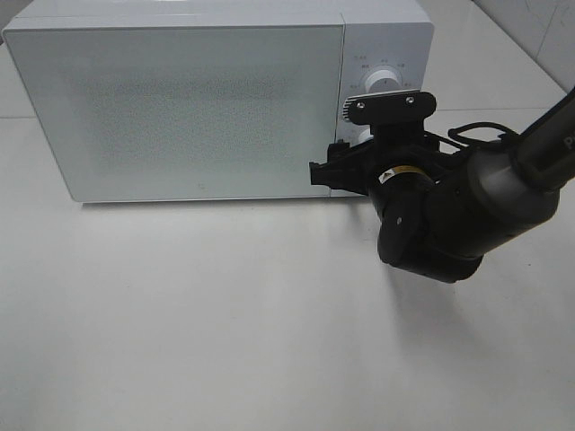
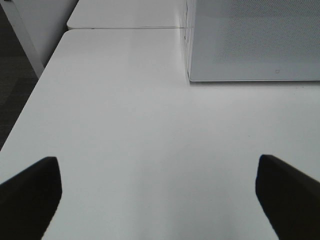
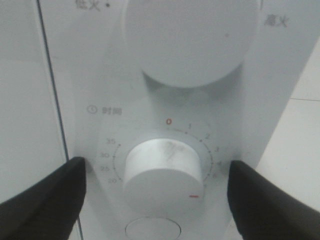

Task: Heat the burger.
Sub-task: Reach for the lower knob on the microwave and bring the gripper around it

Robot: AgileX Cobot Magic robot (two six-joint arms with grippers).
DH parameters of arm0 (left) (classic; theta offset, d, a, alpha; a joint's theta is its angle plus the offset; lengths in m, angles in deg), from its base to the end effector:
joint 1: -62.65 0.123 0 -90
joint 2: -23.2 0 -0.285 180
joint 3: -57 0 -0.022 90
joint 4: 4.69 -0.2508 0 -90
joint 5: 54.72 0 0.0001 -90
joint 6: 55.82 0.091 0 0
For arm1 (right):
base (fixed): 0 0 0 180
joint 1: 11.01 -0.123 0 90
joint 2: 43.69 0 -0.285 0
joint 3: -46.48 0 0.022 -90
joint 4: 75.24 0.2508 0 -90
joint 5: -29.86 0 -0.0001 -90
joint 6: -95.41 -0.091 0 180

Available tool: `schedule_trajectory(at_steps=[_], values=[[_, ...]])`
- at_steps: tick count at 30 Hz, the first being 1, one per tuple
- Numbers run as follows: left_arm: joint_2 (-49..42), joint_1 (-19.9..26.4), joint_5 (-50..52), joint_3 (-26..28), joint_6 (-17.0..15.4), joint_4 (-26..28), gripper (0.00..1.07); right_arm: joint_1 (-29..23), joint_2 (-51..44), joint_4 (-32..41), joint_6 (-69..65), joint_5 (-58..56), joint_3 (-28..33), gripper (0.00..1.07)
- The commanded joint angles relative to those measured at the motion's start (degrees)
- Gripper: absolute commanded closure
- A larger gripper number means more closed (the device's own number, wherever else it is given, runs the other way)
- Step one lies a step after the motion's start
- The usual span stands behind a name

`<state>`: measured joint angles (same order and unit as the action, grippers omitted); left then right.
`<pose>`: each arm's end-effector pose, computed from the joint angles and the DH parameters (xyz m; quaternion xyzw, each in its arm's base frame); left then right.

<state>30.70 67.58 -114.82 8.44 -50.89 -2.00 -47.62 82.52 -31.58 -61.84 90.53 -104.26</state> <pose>-0.0049 -0.0041 0.2783 0.0008 0.8486 0.0221 0.5286 0.3242 0.1727 0.1171 -0.0312 0.7687 -0.0387 0.6377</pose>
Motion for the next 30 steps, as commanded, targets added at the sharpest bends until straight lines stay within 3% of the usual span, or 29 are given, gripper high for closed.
schedule_trajectory(at_steps=[1,8,10,11,12,13,15,18,24,29,30], values=[[-1.4,0.0,0.5,-0.1,0.0,-0.2,0.09,0.3,-1.0,-0.2,0.0,2.3,-0.6,0.33],[-1.4,0.0,0.5,-0.1,0.0,-0.2,0.09,-0.6,-1.3,-0.1,0.1,3.2,-0.6,0.54],[-1.4,0.0,0.5,-0.1,0.0,-0.2,0.09,-1.0,-1.3,-0.1,0.1,3.7,-0.6,0.7],[-1.4,0.0,0.5,-0.1,0.0,-0.2,0.09,-1.0,-1.3,-0.1,0.1,3.7,-0.6,0.7],[-1.4,0.0,0.5,-0.1,0.0,-0.2,0.09,-1.0,-1.3,-0.1,0.1,3.6,-0.6,0.83],[-1.4,0.0,0.5,-0.1,0.0,-0.2,0.09,-1.0,-1.3,-0.1,0.1,3.6,-0.6,0.83],[-1.4,0.0,0.5,-0.1,0.0,-0.2,0.09,-1.0,-1.3,-0.2,0.1,3.4,-0.6,0.98],[-1.4,0.0,0.5,-0.1,0.0,-0.2,0.09,-1.0,-1.3,-0.3,0.1,3.3,-0.6,1.07],[-1.4,0.0,0.5,-0.1,0.0,-0.2,0.09,-1.0,-1.3,-0.3,-0.8,3.3,-0.6,1.07],[-1.4,0.0,0.5,-0.1,0.0,-0.2,0.09,-1.0,-1.3,-1.3,-10.9,3.2,-0.6,1.07],[-1.4,0.0,0.5,-0.1,0.0,-0.2,0.09,-1.0,-1.3,-2.5,-18.2,2.9,-0.6,1.07]])
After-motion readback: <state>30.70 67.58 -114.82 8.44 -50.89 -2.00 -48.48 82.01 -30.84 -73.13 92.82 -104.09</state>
